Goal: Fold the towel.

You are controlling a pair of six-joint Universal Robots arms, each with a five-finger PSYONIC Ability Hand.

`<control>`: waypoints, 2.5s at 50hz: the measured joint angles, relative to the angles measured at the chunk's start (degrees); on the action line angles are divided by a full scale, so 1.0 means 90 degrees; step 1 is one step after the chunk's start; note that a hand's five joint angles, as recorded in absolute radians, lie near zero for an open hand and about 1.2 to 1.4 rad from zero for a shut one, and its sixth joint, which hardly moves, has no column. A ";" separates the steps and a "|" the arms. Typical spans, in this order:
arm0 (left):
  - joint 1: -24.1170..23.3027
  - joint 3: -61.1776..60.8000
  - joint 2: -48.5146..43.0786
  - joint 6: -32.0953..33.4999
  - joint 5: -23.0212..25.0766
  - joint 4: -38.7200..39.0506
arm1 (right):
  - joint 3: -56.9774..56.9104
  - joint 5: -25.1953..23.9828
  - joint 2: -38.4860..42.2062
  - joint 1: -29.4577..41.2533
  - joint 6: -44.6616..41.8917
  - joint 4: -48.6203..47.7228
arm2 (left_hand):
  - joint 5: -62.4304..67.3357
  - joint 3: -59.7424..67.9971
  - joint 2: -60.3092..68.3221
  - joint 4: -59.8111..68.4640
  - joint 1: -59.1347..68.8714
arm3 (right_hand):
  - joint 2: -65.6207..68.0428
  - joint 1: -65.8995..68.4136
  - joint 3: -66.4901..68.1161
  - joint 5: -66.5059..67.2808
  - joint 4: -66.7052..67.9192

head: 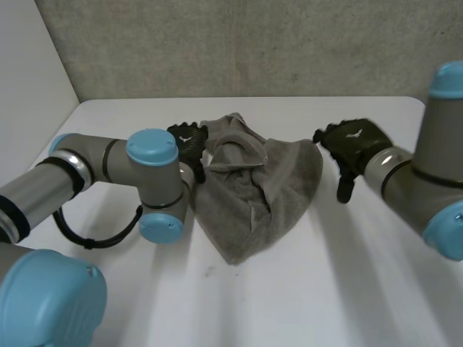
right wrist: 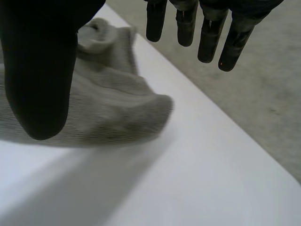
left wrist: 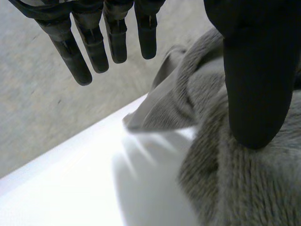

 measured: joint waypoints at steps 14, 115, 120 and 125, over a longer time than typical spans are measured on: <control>0.0098 -0.1918 0.1173 -0.0254 -0.0159 -0.0072 | 0.0549 -0.0191 0.0662 0.1622 0.0156 -0.0711 | -0.0067 -0.0070 -0.0075 -0.0084 -0.0058 | 0.0000 -0.0001 0.0000 0.0000 0.0000; -0.0225 -0.5810 0.5946 -0.0678 0.0126 -0.0038 | 0.1136 0.0482 -0.1964 0.1126 -0.0314 0.0417 | 0.5514 0.5580 0.5592 0.5600 0.5391 | 0.6124 0.7363 0.6190 0.5940 0.6126; -0.0228 -0.5928 0.6400 0.0067 0.0127 -0.0885 | 0.1196 0.0323 -0.1562 0.1132 -0.0329 0.0775 | 0.5514 0.5582 0.5593 0.5602 0.5391 | 0.6124 0.7363 0.6190 0.5948 0.6126; -0.0200 -0.5933 0.6435 0.0556 0.0093 -0.1421 | 0.1212 0.0079 -0.1134 0.1130 -0.0331 0.1037 | 0.5514 0.5587 0.5593 0.5602 0.5391 | 0.6124 0.7363 0.6190 0.5954 0.6127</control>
